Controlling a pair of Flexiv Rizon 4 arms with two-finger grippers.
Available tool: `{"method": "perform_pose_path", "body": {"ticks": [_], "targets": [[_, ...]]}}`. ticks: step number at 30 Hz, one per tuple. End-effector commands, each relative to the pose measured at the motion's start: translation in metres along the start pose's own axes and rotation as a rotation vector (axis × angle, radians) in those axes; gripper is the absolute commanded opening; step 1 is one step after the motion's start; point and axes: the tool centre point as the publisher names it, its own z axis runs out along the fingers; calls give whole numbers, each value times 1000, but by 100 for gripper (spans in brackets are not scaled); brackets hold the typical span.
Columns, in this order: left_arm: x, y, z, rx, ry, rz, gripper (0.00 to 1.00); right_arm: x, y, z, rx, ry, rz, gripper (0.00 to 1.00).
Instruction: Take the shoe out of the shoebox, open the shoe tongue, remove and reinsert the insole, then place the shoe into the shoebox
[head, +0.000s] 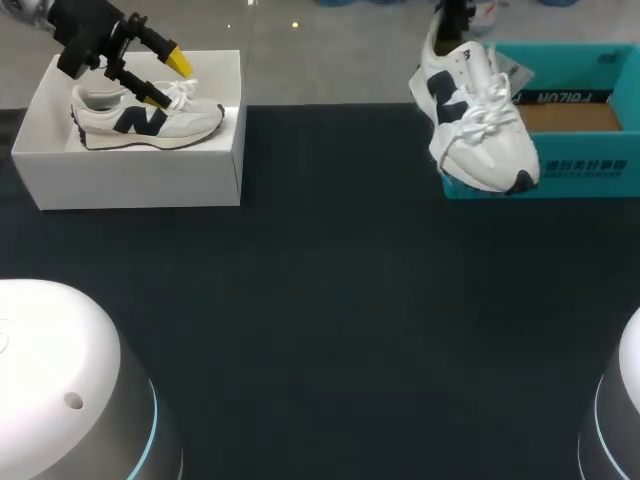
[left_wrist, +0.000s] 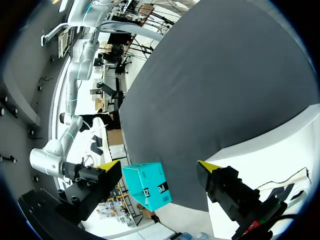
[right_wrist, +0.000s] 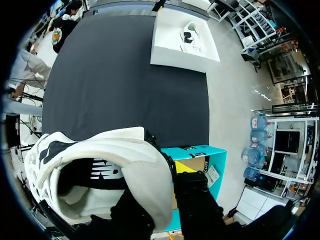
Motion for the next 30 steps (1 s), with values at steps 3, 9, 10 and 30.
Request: {"method": "perform_pose_path", "body": {"ticks": [3, 9, 10, 30], "targets": [[0, 0, -1, 2, 2, 1, 100, 18, -70, -7, -40, -11, -21, 0], [0, 0, -1, 2, 2, 1, 100, 31, -116, -9, 17, 9, -6, 0], [0, 0, -1, 2, 2, 1, 100, 33, -122, -10, 24, 11, -10, 0], [0, 0, -1, 2, 2, 1, 100, 35, -144, -7, 81, 28, 66, 0]]}}
